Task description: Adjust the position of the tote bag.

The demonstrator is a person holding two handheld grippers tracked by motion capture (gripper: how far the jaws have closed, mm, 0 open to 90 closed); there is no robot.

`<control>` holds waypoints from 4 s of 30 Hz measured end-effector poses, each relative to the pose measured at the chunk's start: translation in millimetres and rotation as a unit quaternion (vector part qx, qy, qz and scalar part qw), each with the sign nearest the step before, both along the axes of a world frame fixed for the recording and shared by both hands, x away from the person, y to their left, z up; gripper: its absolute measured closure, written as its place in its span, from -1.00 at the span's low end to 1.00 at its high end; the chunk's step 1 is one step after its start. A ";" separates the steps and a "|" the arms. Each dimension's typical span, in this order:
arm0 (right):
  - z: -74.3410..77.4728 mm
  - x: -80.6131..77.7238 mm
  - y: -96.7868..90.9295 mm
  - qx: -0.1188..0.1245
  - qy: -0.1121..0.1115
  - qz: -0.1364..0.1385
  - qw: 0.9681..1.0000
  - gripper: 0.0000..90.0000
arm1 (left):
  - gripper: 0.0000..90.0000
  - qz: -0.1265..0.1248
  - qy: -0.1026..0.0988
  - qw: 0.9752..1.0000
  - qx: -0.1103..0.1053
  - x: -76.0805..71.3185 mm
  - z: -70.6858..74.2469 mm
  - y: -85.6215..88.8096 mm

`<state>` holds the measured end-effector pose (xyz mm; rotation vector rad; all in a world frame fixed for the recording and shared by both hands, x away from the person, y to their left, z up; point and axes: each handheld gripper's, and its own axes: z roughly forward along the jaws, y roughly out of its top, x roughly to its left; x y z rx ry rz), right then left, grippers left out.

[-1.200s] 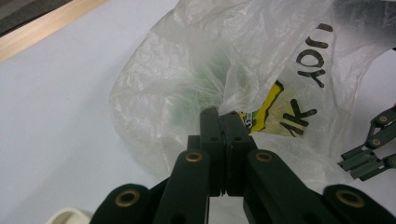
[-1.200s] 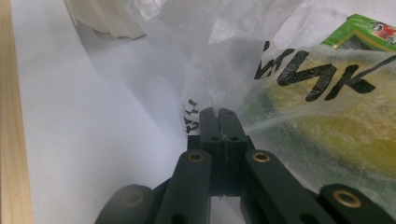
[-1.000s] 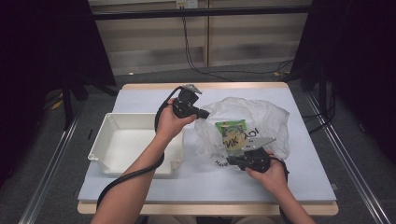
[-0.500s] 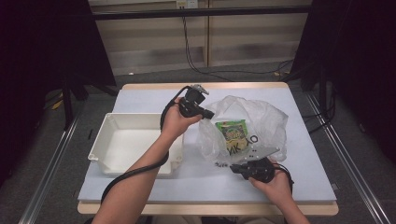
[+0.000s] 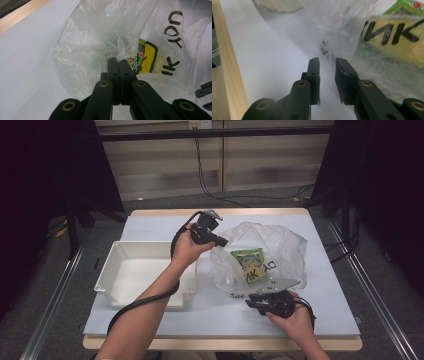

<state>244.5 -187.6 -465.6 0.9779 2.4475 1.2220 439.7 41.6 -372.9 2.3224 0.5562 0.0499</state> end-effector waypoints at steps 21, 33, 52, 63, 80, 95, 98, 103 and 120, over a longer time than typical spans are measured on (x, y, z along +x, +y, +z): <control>20.4 69.2 10.7 0.020 -0.017 -0.083 0.996 -0.68 | 1.00 -0.006 -0.001 1.000 0.009 -4.0 -4.6 7.5; 4.1 70.5 28.0 0.022 0.028 0.007 0.999 0.59 | 1.00 -0.013 -0.006 1.000 0.014 -5.5 -6.2 -0.7; -15.6 24.9 43.5 0.003 0.025 0.067 0.997 0.99 | 1.00 0.009 -0.011 0.999 0.037 8.8 -25.9 -20.4; -18.1 17.6 45.9 -0.006 0.017 0.080 0.997 0.93 | 1.00 0.019 -0.009 0.999 0.049 14.7 -38.2 -18.1; -14.0 23.4 38.1 -0.008 -0.001 0.045 0.999 0.94 | -0.27 0.039 0.001 0.999 0.029 0.6 -25.9 -10.0; -16.8 20.5 44.5 -0.022 -0.001 0.072 0.997 0.88 | 0.76 0.050 -0.003 0.997 0.056 17.0 -43.0 -30.9; -11.4 19.1 45.4 -0.025 -0.012 0.065 0.998 0.52 | 0.86 0.034 0.002 0.998 0.055 13.9 -42.2 -32.4; 3.3 24.0 38.9 -0.008 -0.033 0.024 0.999 -0.16 | 0.89 0.029 0.002 0.998 0.047 8.5 -38.6 -31.0; -10.6 55.1 34.4 0.000 -0.003 -0.012 1.000 -0.27 | 0.92 0.005 0.002 0.999 0.048 4.3 -38.1 -41.1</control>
